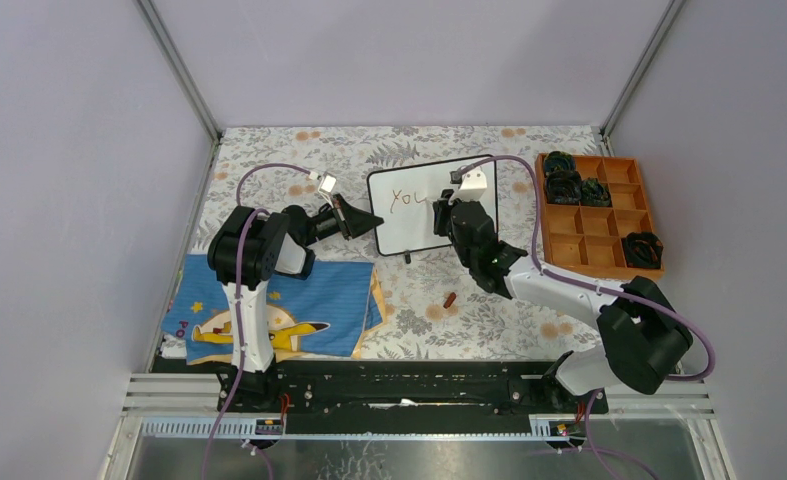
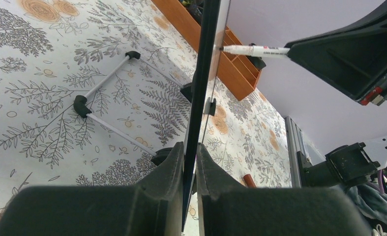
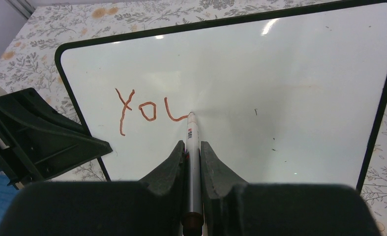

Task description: Write a sentence on the whiteboard

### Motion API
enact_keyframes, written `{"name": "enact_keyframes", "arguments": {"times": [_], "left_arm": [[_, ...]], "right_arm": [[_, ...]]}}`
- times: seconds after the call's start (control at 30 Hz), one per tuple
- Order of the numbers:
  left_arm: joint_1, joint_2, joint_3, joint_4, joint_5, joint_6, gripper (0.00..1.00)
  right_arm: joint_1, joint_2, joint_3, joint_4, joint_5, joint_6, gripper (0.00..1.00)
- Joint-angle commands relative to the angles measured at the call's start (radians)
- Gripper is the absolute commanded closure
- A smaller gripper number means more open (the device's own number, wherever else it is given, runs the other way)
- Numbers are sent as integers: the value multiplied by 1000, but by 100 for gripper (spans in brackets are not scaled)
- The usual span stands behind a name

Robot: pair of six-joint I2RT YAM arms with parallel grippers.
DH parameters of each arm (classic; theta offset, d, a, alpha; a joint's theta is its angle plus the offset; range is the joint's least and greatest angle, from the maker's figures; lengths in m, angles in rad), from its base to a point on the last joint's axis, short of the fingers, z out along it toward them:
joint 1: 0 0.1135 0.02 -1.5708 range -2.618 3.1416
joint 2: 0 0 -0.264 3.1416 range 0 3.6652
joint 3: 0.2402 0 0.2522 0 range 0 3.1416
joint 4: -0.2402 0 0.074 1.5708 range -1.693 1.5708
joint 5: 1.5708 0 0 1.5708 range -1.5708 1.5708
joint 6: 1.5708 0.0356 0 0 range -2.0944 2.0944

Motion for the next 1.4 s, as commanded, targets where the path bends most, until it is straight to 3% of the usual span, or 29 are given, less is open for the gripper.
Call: {"name": "enact_keyframes", "arguments": {"times": [0.0,0.73,1.17,1.37], "left_arm": [[2,-12,-22,46,4,26,100],[-1,-13,-22,44,6,30,100],[1,-18,-24,40,4,33,100],[-1,-15,-23,39,4,33,100]], "right_arm": [[-19,-1,64,14,42,-27,100],[-22,27,102,15,14,-29,100],[-41,-187,-9,-2,85,-28,100],[-97,-191,-47,11,70,29,100]]}}
